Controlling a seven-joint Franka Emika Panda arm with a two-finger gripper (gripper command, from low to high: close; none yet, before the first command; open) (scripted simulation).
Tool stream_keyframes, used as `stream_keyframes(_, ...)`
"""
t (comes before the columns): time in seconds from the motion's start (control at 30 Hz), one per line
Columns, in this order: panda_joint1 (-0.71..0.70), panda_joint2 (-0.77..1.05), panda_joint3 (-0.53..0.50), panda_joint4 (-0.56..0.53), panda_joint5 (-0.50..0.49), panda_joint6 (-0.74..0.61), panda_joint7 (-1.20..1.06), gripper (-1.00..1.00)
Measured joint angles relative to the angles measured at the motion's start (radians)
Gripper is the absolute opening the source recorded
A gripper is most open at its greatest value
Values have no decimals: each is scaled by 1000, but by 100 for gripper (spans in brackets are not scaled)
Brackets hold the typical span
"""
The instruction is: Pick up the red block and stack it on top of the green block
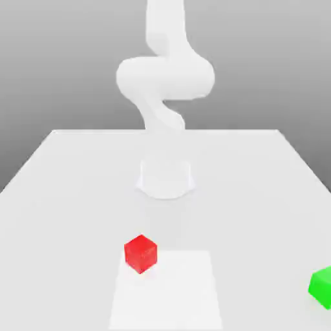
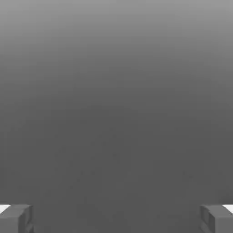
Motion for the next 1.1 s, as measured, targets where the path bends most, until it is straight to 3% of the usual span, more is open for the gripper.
stream_keyframes(0.57, -202, 603, 76, -511, 15, 445, 505, 0)
stream_keyframes(0.8, -178, 901, 19, -510, -55, 689, 595, 0)
stream_keyframes(0.83, -171, 923, 11, -507, -60, 708, 598, -100)
stream_keyframes(1.1, -171, 897, 14, -511, -52, 687, 594, -100)
